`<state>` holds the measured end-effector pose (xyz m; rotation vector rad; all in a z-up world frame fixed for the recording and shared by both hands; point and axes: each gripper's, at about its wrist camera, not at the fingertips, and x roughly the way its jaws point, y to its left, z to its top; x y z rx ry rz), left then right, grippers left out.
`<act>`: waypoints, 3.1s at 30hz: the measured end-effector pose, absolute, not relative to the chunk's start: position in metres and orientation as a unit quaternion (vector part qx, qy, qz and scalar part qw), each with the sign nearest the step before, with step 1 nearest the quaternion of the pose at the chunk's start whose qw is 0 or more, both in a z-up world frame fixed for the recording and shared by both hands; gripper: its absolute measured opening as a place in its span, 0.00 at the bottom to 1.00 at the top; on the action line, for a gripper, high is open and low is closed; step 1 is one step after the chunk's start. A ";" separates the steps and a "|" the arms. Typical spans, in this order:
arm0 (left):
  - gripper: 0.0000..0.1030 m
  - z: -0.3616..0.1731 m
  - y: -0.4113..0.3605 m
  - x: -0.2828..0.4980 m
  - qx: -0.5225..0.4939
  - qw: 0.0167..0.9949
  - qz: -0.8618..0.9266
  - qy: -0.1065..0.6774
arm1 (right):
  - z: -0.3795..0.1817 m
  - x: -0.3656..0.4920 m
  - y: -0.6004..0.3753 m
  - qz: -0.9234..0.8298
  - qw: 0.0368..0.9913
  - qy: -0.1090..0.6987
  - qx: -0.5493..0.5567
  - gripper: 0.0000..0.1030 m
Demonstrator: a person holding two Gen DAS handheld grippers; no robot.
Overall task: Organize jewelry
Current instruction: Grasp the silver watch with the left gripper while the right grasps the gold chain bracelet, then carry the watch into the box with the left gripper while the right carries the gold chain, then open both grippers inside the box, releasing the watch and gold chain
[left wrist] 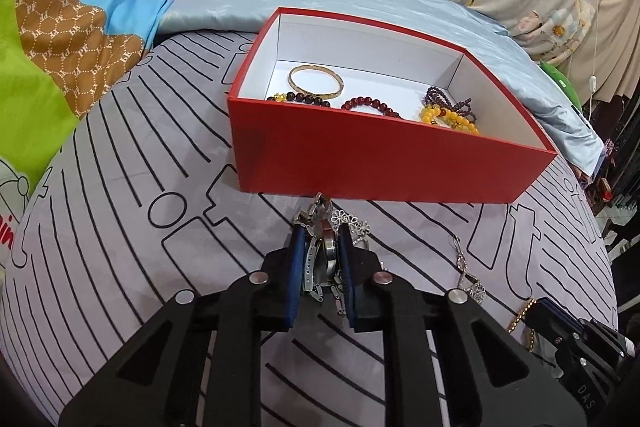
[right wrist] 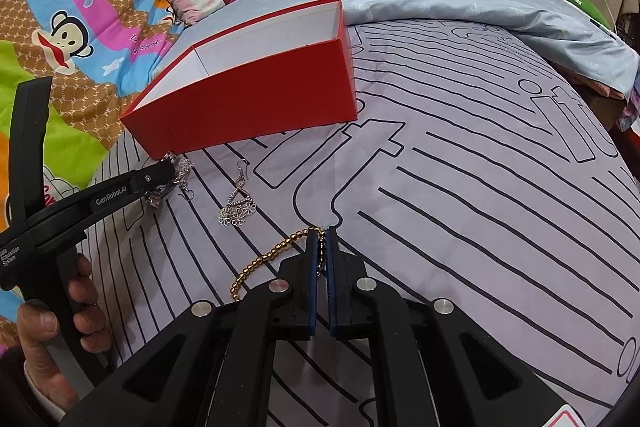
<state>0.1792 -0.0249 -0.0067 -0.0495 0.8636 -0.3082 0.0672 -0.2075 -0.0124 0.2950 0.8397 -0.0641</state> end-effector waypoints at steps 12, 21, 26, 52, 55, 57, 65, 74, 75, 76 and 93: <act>0.16 0.027 0.002 0.152 -0.051 0.905 -0.153 0.393 | 0.007 0.062 -0.202 -0.008 0.909 0.389 0.150 0.04; 0.16 0.042 0.009 0.137 -0.046 0.908 -0.152 0.388 | 0.045 0.060 -0.193 0.008 0.924 0.356 0.136 0.04; 0.16 0.044 0.009 0.133 -0.040 0.908 -0.149 0.389 | 0.059 0.057 -0.187 0.014 0.929 0.344 0.132 0.04; 0.16 0.077 -0.016 0.140 -0.005 0.917 -0.160 0.364 | 0.092 0.090 -0.174 0.049 0.936 0.323 0.131 0.04; 0.16 0.081 -0.021 0.148 -0.001 0.919 -0.161 0.361 | 0.098 0.100 -0.176 0.054 0.937 0.319 0.132 0.04; 0.16 0.085 -0.025 0.154 0.002 0.920 -0.160 0.358 | 0.102 0.107 -0.178 0.055 0.938 0.315 0.132 0.04; 0.16 0.096 -0.041 0.178 0.015 0.925 -0.157 0.347 | 0.115 0.135 -0.185 0.057 0.943 0.301 0.129 0.04; 0.16 0.100 -0.058 0.212 0.026 0.926 -0.154 0.344 | 0.120 0.169 -0.191 0.048 0.947 0.294 0.119 0.04; 0.16 0.099 -0.059 0.217 0.026 0.926 -0.154 0.344 | 0.119 0.173 -0.194 0.047 0.947 0.294 0.120 0.04; 0.16 0.099 -0.060 0.220 0.025 0.926 -0.154 0.345 | 0.118 0.176 -0.195 0.046 0.947 0.295 0.121 0.04; 0.16 0.076 -0.076 0.267 0.025 0.920 -0.147 0.362 | 0.077 0.229 -0.220 0.034 0.930 0.339 0.140 0.04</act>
